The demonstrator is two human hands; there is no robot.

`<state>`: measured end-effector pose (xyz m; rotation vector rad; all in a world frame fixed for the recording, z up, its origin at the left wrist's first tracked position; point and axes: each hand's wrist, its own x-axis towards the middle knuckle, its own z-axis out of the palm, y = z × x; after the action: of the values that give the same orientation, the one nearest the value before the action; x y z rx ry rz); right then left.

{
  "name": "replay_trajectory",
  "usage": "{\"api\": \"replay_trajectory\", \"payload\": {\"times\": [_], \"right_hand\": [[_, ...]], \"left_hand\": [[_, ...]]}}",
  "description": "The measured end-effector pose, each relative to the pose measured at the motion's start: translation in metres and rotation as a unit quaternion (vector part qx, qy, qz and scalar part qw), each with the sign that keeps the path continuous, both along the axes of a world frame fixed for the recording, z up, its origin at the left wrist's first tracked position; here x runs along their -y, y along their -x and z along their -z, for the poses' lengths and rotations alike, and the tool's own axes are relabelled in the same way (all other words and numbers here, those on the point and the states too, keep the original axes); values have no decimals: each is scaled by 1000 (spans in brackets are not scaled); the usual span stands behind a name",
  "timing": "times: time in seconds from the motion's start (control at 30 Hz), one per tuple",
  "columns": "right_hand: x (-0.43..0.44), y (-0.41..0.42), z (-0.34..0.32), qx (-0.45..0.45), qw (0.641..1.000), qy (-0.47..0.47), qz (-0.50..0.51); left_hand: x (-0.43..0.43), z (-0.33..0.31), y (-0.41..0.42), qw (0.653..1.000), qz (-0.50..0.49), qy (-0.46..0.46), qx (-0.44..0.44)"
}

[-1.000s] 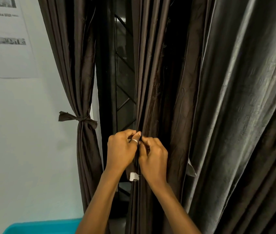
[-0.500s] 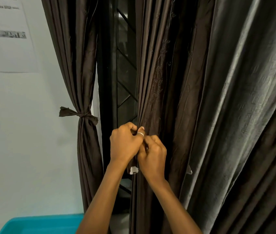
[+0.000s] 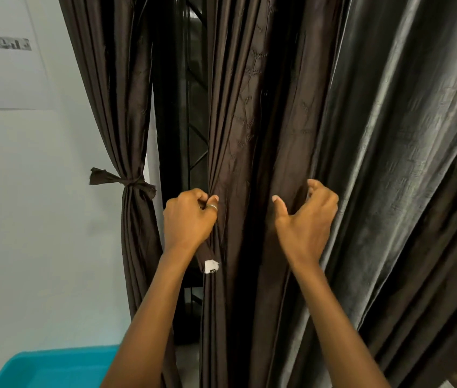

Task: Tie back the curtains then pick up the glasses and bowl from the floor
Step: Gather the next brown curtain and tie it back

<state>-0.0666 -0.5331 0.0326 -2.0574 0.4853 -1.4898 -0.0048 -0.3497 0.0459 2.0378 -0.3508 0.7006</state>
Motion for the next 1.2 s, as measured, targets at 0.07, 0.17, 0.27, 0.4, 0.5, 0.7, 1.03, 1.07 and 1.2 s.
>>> {"api": "replay_trajectory", "payload": {"times": [0.07,0.17,0.27,0.4,0.5,0.7,1.03,1.07,1.2], "right_hand": [[19,-4,-7,-75,996,-36,-33],[45,-6,-15,-93,978,-141,-126],[71,-6,-18,-105,980,-139,-97],[80,-5,-15,-88,984,-136,-68],[68,-3,-7,-61,985,-144,-66],[14,-1,9,-27,990,-101,-97],[-52,-20,19,-64,981,52,-176],[-54,-20,20,-64,981,55,-174],[-59,-21,22,-57,980,65,-177]], "left_hand": [[-3,-2,-3,1000,0,-5,-2],[-9,-5,-12,1000,-8,-10,-9],[-18,-8,-22,999,-22,-20,-15],[-19,-9,-28,999,-22,-24,-18],[-11,-5,-25,999,-27,-21,4],[7,3,-8,1000,-19,-16,15],[27,6,11,999,30,7,18],[25,6,10,999,36,10,18],[18,6,10,998,63,0,10]]}}
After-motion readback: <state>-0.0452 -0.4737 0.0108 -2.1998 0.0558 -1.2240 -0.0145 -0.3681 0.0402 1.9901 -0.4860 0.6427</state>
